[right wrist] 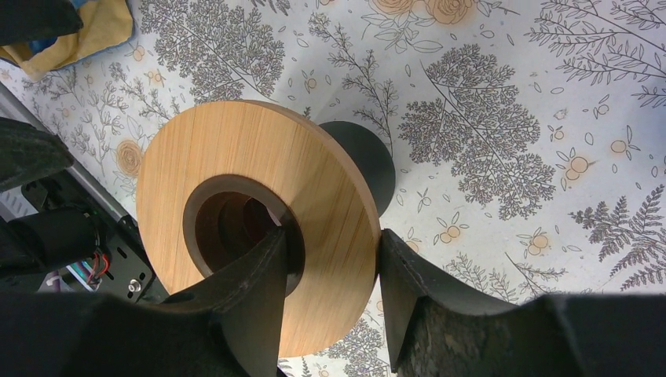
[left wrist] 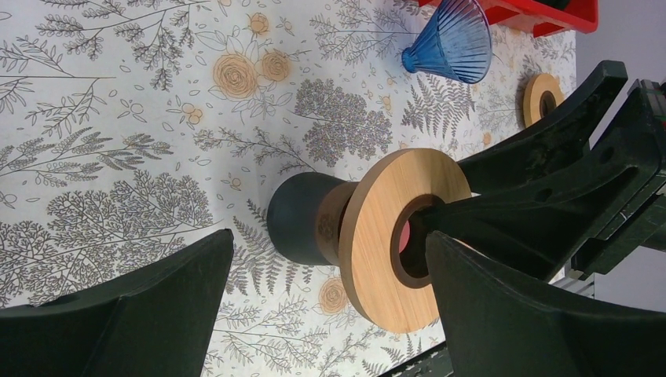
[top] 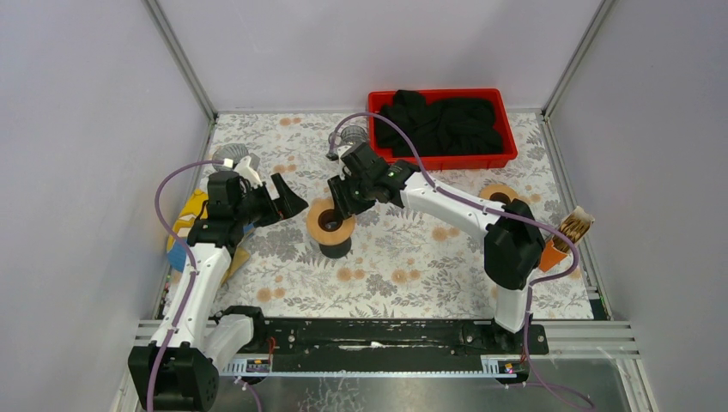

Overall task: Place the coffee filter in the dripper
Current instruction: Place the dripper holder onto the coffee server.

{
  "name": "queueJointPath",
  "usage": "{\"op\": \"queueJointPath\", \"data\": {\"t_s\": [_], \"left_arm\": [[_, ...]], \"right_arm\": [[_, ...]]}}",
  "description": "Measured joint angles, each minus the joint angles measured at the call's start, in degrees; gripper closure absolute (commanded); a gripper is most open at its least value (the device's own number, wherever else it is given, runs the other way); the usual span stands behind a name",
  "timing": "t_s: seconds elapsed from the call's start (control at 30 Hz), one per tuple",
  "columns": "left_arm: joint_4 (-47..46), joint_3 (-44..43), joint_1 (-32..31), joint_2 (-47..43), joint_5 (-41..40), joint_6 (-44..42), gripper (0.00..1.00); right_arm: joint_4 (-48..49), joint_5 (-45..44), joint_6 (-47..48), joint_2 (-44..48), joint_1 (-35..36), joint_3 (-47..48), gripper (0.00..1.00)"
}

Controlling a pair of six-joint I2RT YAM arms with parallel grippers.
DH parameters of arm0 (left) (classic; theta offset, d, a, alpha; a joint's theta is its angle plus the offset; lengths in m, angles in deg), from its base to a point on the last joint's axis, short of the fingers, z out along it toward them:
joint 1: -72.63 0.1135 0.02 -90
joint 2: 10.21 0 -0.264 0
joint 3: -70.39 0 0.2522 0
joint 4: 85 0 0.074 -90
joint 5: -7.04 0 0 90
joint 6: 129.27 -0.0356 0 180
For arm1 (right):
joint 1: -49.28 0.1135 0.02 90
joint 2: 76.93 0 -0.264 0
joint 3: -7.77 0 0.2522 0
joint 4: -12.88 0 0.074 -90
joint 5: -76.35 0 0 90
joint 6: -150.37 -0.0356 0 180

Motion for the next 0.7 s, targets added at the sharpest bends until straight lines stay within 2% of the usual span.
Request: {"op": "queueJointPath", "data": {"t_s": [0.23, 0.47, 0.7], "left_arm": [[0.0, 0.0, 0.2, 0.0, 1.1, -0.1, 0.00], [0.0, 0.0, 0.2, 0.0, 1.9, -0.2, 0.00], [0.0, 0.0, 0.2, 0.1, 2.1, -0.2, 0.00]], "right_arm": [[0.0, -0.7, 0.0, 0.0, 0.0, 0.2, 0.49], [0.0, -0.9, 0.0, 0.0, 0.0, 0.2, 0.39], [0.1, -0.8, 0.0, 0.0, 0.1, 0.2, 0.38]]}}
